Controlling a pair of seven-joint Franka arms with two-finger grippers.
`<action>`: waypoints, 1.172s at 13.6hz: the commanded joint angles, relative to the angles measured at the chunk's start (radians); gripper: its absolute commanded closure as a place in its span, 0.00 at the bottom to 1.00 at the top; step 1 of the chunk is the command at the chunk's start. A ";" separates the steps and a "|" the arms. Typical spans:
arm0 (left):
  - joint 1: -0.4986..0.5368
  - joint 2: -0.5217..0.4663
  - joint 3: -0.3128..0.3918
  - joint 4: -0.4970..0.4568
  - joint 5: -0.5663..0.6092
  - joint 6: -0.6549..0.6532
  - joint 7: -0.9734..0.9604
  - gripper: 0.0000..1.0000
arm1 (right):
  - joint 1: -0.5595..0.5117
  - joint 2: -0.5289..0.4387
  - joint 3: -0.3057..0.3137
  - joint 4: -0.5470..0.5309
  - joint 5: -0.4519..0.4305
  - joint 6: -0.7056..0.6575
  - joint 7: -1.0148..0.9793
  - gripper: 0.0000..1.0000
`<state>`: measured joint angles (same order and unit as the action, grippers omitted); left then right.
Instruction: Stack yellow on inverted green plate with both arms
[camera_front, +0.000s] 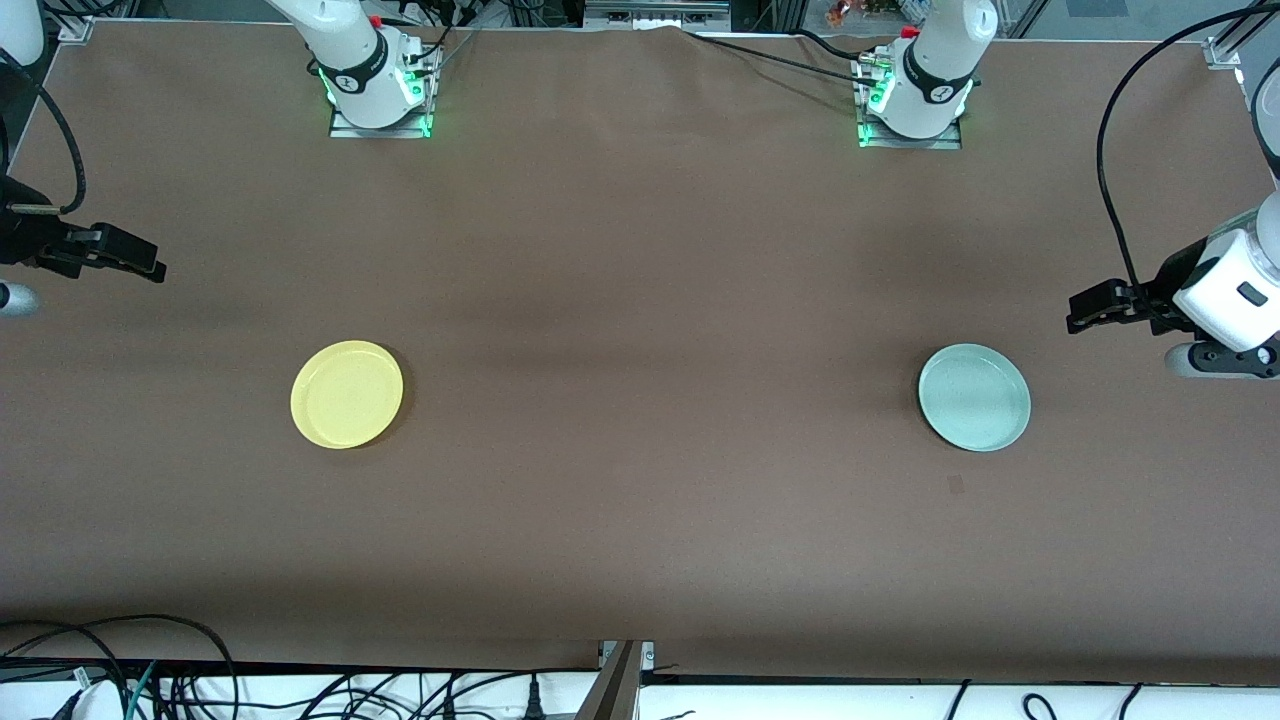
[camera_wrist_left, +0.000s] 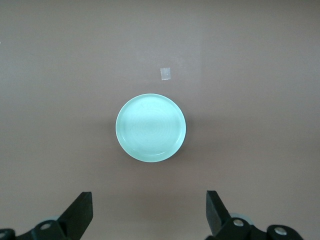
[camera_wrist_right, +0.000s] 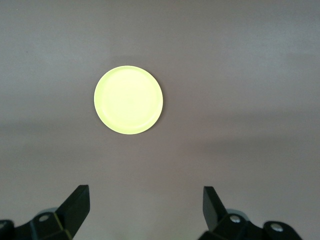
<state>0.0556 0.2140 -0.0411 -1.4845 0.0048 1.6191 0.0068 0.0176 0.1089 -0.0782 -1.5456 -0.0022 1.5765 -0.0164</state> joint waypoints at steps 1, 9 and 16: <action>0.041 0.031 -0.005 0.033 -0.054 -0.011 0.016 0.00 | -0.002 -0.009 0.000 -0.008 0.014 -0.004 0.004 0.00; 0.203 0.217 -0.005 0.056 -0.158 0.094 0.214 0.00 | -0.002 -0.009 0.000 -0.008 0.014 -0.006 0.004 0.00; 0.216 0.432 -0.013 0.004 -0.203 0.355 0.297 0.00 | -0.002 -0.009 0.000 -0.008 0.013 0.000 0.007 0.00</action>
<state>0.2645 0.5960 -0.0445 -1.4818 -0.1650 1.9148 0.2596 0.0173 0.1091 -0.0787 -1.5462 -0.0022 1.5766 -0.0164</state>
